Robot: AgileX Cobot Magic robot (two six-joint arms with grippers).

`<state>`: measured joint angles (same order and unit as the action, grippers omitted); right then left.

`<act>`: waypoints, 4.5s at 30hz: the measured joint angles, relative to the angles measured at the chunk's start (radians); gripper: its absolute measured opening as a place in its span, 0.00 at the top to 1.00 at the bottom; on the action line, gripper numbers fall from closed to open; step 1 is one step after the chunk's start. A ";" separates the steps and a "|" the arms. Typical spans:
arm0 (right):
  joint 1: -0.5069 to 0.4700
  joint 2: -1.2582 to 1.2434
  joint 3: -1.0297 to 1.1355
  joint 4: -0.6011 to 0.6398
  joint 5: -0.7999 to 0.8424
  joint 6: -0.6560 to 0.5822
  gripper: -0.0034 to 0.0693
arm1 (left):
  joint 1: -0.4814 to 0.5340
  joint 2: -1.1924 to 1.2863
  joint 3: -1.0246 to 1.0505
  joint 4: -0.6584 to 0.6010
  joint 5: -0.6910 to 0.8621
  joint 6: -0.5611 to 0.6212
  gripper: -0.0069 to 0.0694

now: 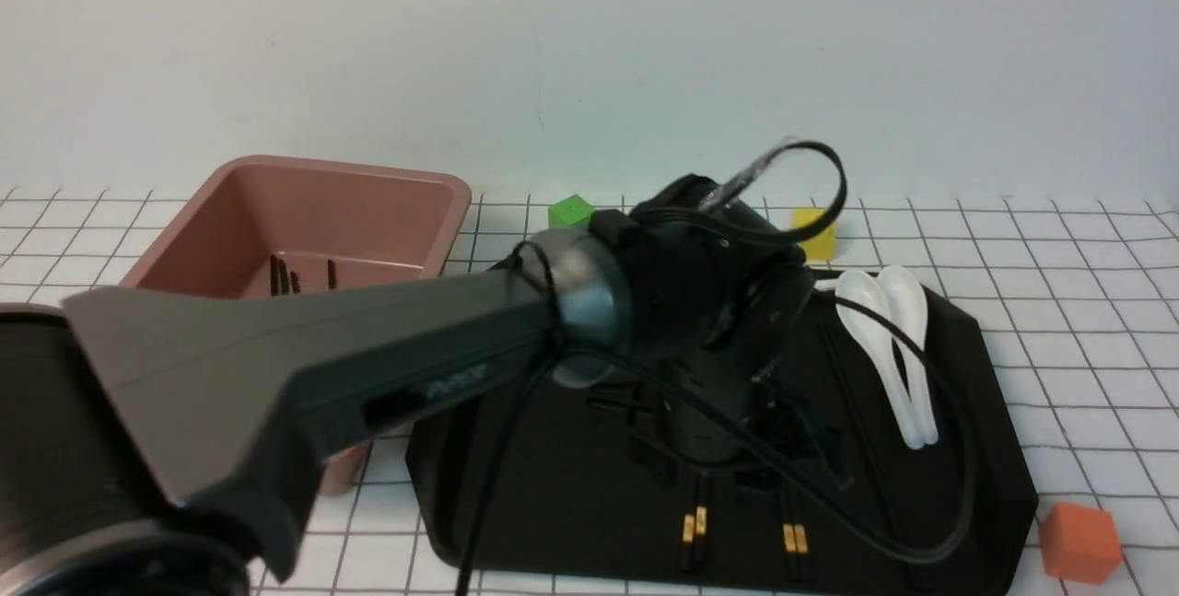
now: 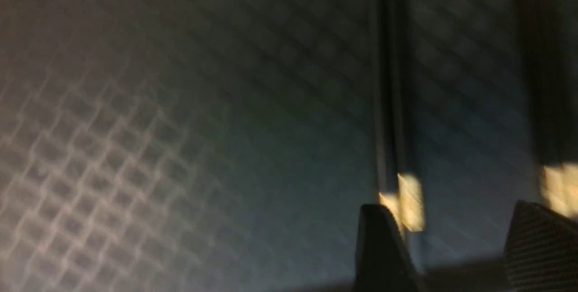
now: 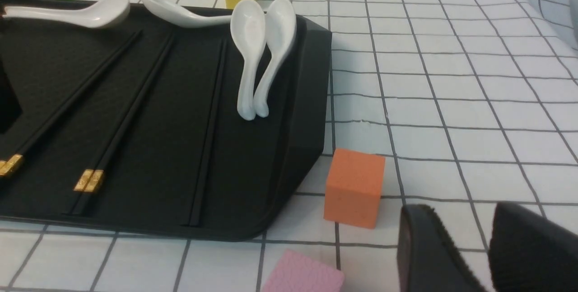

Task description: On white black tablecloth take chopsticks from black tray and put them in box.

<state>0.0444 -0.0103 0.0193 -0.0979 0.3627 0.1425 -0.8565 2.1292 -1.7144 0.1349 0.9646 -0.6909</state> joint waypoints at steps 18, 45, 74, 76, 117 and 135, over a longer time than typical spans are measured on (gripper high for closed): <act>0.000 0.000 0.000 0.000 0.000 0.000 0.62 | 0.002 0.029 -0.011 -0.025 0.051 -0.004 0.74; 0.000 0.000 0.000 0.000 0.000 0.000 0.62 | 0.651 -0.444 0.323 0.041 0.106 0.174 0.74; 0.000 0.000 0.000 0.000 0.000 0.000 0.62 | 0.659 -1.093 0.786 -0.071 -0.093 0.279 0.93; 0.000 0.000 0.000 0.000 0.000 0.000 0.62 | 0.659 -1.222 0.919 -0.083 -0.231 0.280 0.93; 0.000 0.000 0.000 0.000 0.000 0.000 0.62 | 0.659 -2.080 1.480 -0.124 -0.634 0.272 0.93; 0.000 0.000 0.000 0.000 0.000 0.000 0.62 | 0.659 -2.141 1.744 -0.088 -0.572 0.272 0.92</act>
<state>0.0444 -0.0103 0.0193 -0.0979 0.3627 0.1425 -0.1970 -0.0116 0.0299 0.0470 0.3929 -0.4189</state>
